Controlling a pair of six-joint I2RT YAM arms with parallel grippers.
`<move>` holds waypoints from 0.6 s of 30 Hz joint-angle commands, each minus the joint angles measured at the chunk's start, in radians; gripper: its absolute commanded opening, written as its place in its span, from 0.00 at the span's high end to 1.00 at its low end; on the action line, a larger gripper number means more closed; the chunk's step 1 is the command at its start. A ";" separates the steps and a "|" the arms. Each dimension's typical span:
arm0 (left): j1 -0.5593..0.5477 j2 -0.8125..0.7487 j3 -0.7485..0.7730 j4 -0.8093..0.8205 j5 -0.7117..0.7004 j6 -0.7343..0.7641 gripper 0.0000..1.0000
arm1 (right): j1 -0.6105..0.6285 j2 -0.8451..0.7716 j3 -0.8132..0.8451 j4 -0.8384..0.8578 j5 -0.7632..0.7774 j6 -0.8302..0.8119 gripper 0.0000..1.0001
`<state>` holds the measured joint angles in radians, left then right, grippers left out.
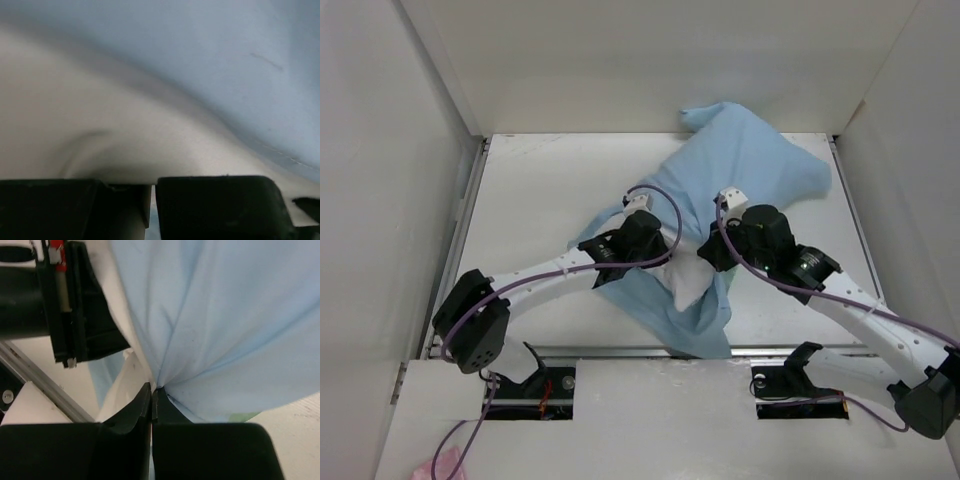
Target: Put the pillow into the pillowcase
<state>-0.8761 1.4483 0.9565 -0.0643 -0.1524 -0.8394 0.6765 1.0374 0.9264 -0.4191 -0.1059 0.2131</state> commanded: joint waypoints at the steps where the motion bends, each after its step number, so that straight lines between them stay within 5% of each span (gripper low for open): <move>1: 0.098 0.056 0.071 0.102 -0.197 0.028 1.00 | 0.069 -0.120 -0.004 -0.086 -0.263 0.060 0.99; 4: 0.098 0.124 0.129 0.097 -0.197 0.046 1.00 | 0.069 -0.117 -0.050 -0.063 -0.334 0.043 0.88; 8: 0.117 0.176 0.176 0.049 -0.207 0.046 1.00 | 0.069 -0.053 0.015 -0.075 -0.192 0.034 0.84; 11: 0.137 0.164 0.137 0.083 -0.162 0.046 1.00 | 0.069 -0.022 0.084 -0.104 -0.126 0.023 0.69; 12: 0.146 0.149 0.111 0.099 -0.147 0.046 1.00 | 0.069 -0.022 0.141 -0.118 -0.033 0.023 0.58; 15: 0.155 0.126 0.090 0.152 -0.098 0.078 1.00 | 0.069 0.009 0.251 -0.178 0.268 0.057 0.55; 18: 0.164 0.126 0.099 0.173 -0.067 0.101 1.00 | 0.069 0.096 0.320 -0.187 0.399 0.066 0.55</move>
<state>-0.7254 1.6238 1.0599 0.0654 -0.2481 -0.7731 0.7471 1.0843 1.1645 -0.5945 0.0540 0.2565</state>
